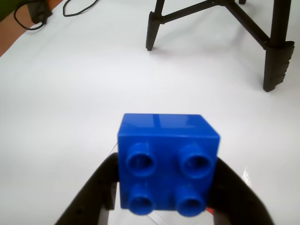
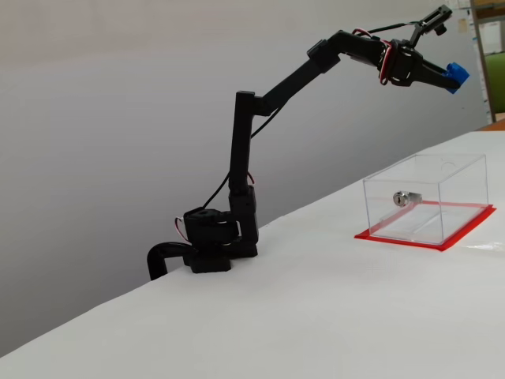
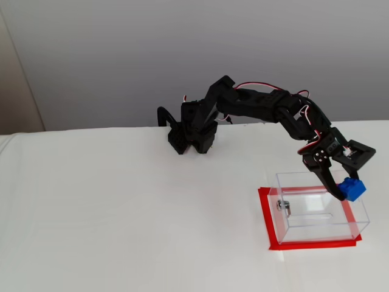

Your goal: Pick the blue lego brick and place it into the transparent box

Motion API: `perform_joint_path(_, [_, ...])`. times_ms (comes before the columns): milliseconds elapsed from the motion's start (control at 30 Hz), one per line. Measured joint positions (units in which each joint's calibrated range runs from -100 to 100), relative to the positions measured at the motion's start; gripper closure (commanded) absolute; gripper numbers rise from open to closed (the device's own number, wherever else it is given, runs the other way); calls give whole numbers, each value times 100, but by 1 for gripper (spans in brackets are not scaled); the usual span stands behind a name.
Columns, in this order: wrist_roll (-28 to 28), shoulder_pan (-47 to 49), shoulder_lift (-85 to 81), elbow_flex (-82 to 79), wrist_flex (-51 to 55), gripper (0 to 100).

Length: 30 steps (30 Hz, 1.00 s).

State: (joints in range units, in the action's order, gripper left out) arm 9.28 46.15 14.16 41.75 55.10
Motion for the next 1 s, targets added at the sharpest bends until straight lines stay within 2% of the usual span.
perform_joint_path(367, [0, 726, 389, 0, 60, 83])
perform_joint_path(1000, [0, 972, 431, 0, 1525, 83])
